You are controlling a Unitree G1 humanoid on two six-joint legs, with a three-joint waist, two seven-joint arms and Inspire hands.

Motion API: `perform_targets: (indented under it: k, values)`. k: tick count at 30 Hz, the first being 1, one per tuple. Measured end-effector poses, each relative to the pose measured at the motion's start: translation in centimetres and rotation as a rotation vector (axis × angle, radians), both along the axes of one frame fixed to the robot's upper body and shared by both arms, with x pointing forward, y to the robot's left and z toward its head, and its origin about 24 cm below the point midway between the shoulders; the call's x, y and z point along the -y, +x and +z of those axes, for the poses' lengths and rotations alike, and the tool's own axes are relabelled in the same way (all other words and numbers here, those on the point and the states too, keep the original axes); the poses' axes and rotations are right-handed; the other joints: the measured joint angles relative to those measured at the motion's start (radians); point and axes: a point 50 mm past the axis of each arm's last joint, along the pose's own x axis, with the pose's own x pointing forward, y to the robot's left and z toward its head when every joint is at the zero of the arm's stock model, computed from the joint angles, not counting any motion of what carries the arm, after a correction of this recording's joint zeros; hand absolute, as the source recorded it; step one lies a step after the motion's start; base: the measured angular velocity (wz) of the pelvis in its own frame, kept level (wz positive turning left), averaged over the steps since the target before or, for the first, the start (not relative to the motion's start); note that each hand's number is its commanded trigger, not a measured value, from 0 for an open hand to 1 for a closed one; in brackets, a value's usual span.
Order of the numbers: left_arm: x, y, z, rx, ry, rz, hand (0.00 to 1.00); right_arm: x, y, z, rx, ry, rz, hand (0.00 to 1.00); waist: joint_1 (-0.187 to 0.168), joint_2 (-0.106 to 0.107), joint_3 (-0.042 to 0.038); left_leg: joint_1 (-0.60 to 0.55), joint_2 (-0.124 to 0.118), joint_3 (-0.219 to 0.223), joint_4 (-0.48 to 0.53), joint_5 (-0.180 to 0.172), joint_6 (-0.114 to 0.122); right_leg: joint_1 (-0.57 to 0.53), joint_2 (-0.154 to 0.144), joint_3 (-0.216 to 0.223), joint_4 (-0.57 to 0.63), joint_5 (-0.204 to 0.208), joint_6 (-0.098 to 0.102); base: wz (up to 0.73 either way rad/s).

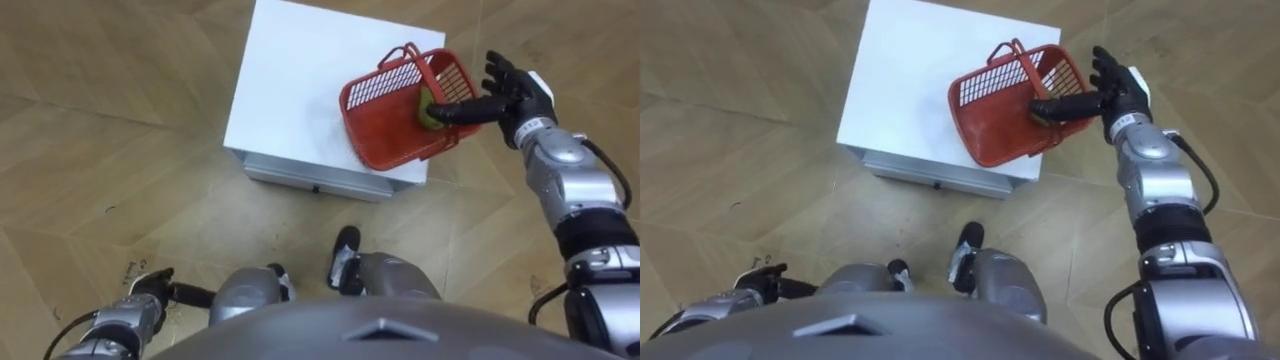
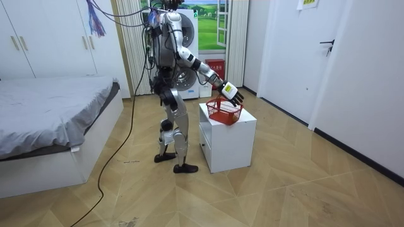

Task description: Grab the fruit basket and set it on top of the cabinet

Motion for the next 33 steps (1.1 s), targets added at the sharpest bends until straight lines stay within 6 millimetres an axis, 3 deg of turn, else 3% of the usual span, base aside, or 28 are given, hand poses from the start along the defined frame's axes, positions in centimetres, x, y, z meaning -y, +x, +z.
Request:
perform_targets:
  k: [7,11,13,16,21,26,33]
  values:
    - [-0.3,0.3,0.2,0.045,0.0,0.056,0.0,1.8,-3.6,-1.9,-0.049,0.03,-0.164,0.0,-0.009,0.0,-0.0029,0.046,0.0,0.005,-0.03,0.0,0.001,0.032,0.004,0.007,-0.003,-0.011,0.009,-0.03]
    - [-0.2,0.6,0.3,0.067,0.01,0.072,0.0,3.1,-6.0,-3.0,-0.093,0.02,-0.267,0.0,-0.041,0.018,-0.0063,0.09,0.001,0.005,-0.053,0.002,0.004,0.067,0.007,0.007,-0.011,-0.016,0.015,-0.01]
    - [-0.3,0.7,0.4,0.077,0.013,0.078,0.0,3.8,-7.7,-3.9,-0.131,0.026,-0.319,0.0,-0.059,0.023,-0.0095,0.101,0.002,0.006,-0.055,0.002,0.004,0.079,0.008,0.007,-0.012,-0.022,0.018,0.03]
    - [-0.6,0.1,0.4,0.09,0.021,0.108,0.0,4.5,-11.7,-6.0,-0.25,0.029,-0.394,0.0,-0.059,0.032,-0.0134,0.131,0.009,0.035,-0.076,0.001,0.003,0.089,0.022,0.031,-0.012,-0.026,0.015,-0.24]
    - [-0.9,-0.5,0.5,0.096,0.034,0.14,0.0,4.8,-16.5,-8.5,-0.415,0.071,-0.515,0.0,-0.069,0.038,-0.0097,0.168,0.017,0.056,-0.096,-0.006,-0.006,0.097,0.036,0.056,0.013,-0.049,0.01,-0.16]
    - [-0.9,-1.3,0.4,0.085,0.028,0.147,0.0,5.1,-19.7,-9.6,-0.518,0.087,-0.581,0.0,-0.082,0.048,-0.0081,0.183,0.024,0.058,-0.095,-0.016,-0.011,0.104,0.047,0.065,0.021,-0.057,0.006,-0.08]
    - [-1.5,-3.5,0.3,0.025,0.014,0.168,0.0,4.4,-24.1,-10.7,-0.659,0.133,-0.561,0.0,-0.08,0.043,-0.0043,0.183,0.034,0.053,-0.086,-0.02,-0.017,0.103,0.05,0.065,0.023,-0.066,-0.002,-0.01]
